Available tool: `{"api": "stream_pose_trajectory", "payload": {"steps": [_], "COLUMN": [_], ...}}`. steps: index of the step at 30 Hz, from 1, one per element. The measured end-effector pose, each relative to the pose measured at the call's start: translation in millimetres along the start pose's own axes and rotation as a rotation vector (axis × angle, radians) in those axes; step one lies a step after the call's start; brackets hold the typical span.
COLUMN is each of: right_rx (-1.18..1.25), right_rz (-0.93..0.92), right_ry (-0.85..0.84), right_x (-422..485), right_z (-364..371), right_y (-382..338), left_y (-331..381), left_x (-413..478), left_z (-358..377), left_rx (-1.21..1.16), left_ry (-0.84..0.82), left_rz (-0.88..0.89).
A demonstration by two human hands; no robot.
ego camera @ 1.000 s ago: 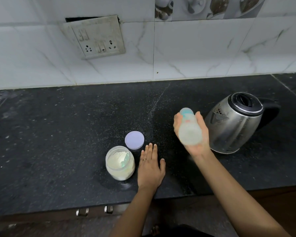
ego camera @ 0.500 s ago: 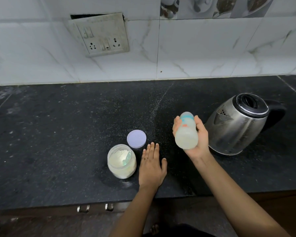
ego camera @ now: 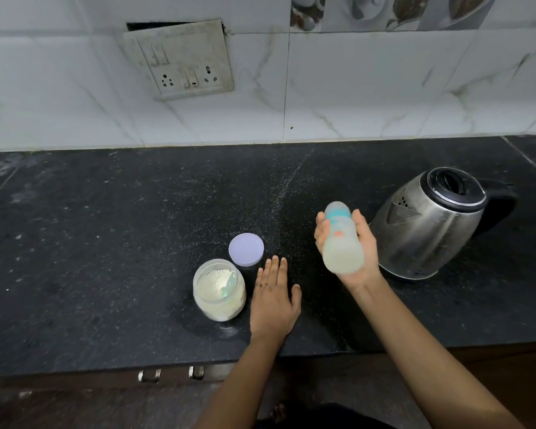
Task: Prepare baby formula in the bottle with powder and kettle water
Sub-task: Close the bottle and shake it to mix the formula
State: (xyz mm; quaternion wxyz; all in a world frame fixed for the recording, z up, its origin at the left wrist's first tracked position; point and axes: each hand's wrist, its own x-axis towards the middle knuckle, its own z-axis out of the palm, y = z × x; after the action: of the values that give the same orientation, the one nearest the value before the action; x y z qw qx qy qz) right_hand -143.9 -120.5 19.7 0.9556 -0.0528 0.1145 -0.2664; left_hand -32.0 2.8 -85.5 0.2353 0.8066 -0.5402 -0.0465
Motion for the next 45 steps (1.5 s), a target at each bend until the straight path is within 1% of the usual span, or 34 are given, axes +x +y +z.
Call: {"api": "stream_pose_trajectory", "payload": {"steps": [1, 2, 4, 5, 6, 8, 9, 10, 11, 12, 13, 15, 16, 17, 18, 19, 21, 24, 25, 26, 27, 28, 29, 31, 32, 33, 35, 36, 38, 41, 43, 45], "right_rx": [0.042, 0.024, -0.167, -0.210, -0.186, 0.013, 0.091, 0.100, 0.036, -0.040, -0.041, 0.040, 0.112, 0.124, 0.046, -0.027, -0.064, 0.141, 0.104, 0.018, -0.041, -0.086, -0.090, 0.094, 0.103, 0.057, -0.065, -0.079, -0.040, -0.050, -0.101, -0.143], "right_rz": [0.025, 0.074, 0.040, 0.014, 0.006, -0.039, -0.006, 0.079, 0.143, 0.161, 0.163, 0.094, 0.069, 0.083, 0.110, 0.097, 0.090, 0.125, 0.130, 0.115, 0.080, 0.058, 0.054, 0.042, 0.049, 0.078, 0.068, 0.078, 0.027, -0.116, -0.118, -0.008], "right_ry": [0.016, 0.004, 0.038, 0.070, 0.122, 0.221, 0.219, 0.197, 0.176, 0.166, 0.157, 0.201, 0.183, 0.153, 0.137, 0.150, 0.158, 0.112, 0.105, 0.126, 0.171, 0.163, 0.175, 0.164, 0.151, 0.108, 0.149, 0.172, 0.224, 0.256, 0.206, 0.069], "right_x": [1.3, 2.7, 4.1, 7.0, 9.2, 9.8, 11.2, 9.1, 4.9, 3.2, 2.5, 1.7, 2.4, 4.4, 2.5, 1.5, -0.2, -1.0, -2.5, -3.9, -4.8, -3.6, -2.3, 2.0, 2.3, 0.0, 0.4, 0.9, 2.4, 4.9, 2.3, -4.1], "right_z": [-5.9, -9.8, -17.1, -18.6, -21.6, -33.5, -40.7, -41.9, -42.2, -40.4, -36.4, -36.6, -37.9, -37.8, -35.5, -36.8, -30.0, -39.4, -38.6, -38.8, -36.0, -32.3, -31.7, -41.5, -41.2, -35.3, -30.5, -26.7, -20.6, -2.1, 8.0, 16.6], "right_y": [-0.2, 1.1, 6.9, 10.5, 12.6, 17.2, 18.4, 20.4, 22.7, 24.5, 23.9, 21.9, 20.1, 18.7, 19.1, 19.0, 16.5, 13.7, 15.6, 16.2, 15.5, 14.8, 14.0, 9.0, 9.8, 13.5, 16.2, 16.4, 18.3, 18.1, 15.6, 12.3], "left_y": [-0.1, -0.3, -0.6, -0.5, -0.4, -0.3, -0.1, -0.1, -0.4, -0.7, -0.9, -1.1, -1.2, -1.2, -1.3, -1.4, -1.4, -1.2, -1.5, -1.8, -2.0, -1.9, -1.6, -1.5, -1.6, -1.5, -1.8, -1.6, -1.7, -1.6, -1.7, -1.9], "left_x": [-0.5, -0.8, -1.2, -1.1, -0.9, -0.3, -0.5, -0.6, -0.7, -0.7, -0.6, -0.5, -0.8, -1.0, -1.1, -0.7, -0.2, -0.7, -0.9, -0.6, -0.4, -0.3, -0.4, -0.4, -0.7, -0.9, -0.5, -0.4, -0.3, 0.0, -0.1, 0.0], "left_z": [0.2, 0.4, 0.6, 0.3, 0.1, -0.5, -0.6, -0.9, -0.9, -0.6, -0.1, 0.7, 1.1, 1.2, 0.9, 0.6, 0.7, 0.7, 0.6, 0.7, 1.0, 1.6, 1.8, 1.5, 1.1, 0.5, 0.2, 0.7, 1.1, 0.6, 1.6, 1.8], "left_rx": [-0.001, -0.004, -0.003, -0.001, 0.002, 0.001, -0.002, -0.007, -0.009, -0.009, -0.006, -0.002, -0.004, -0.008, -0.011, -0.011, -0.009, -0.013, -0.015, -0.015, -0.013, -0.012, -0.013, -0.018, -0.021, -0.023, -0.021, -0.016, -0.014, -0.016, -0.003, 0.001], "left_ry": [0.001, 0.004, 0.004, -0.003, -0.010, -0.013, -0.013, -0.013, -0.015, -0.015, -0.014, -0.007, -0.005, -0.003, -0.003, -0.007, -0.016, 0.000, 0.003, 0.005, 0.003, 0.000, -0.001, -0.007, -0.010, -0.012, -0.012, -0.010, -0.003, -0.005, -0.008, -0.008], "left_rz": [0.002, 0.005, 0.006, 0.004, 0.004, 0.004, 0.007, 0.010, 0.012, 0.012, 0.009, 0.006, 0.010, 0.014, 0.016, 0.015, 0.010, 0.017, 0.018, 0.018, 0.016, 0.013, 0.011, 0.009, 0.010, 0.011, 0.014, 0.015, 0.018, 0.013, 0.011, 0.009]}}
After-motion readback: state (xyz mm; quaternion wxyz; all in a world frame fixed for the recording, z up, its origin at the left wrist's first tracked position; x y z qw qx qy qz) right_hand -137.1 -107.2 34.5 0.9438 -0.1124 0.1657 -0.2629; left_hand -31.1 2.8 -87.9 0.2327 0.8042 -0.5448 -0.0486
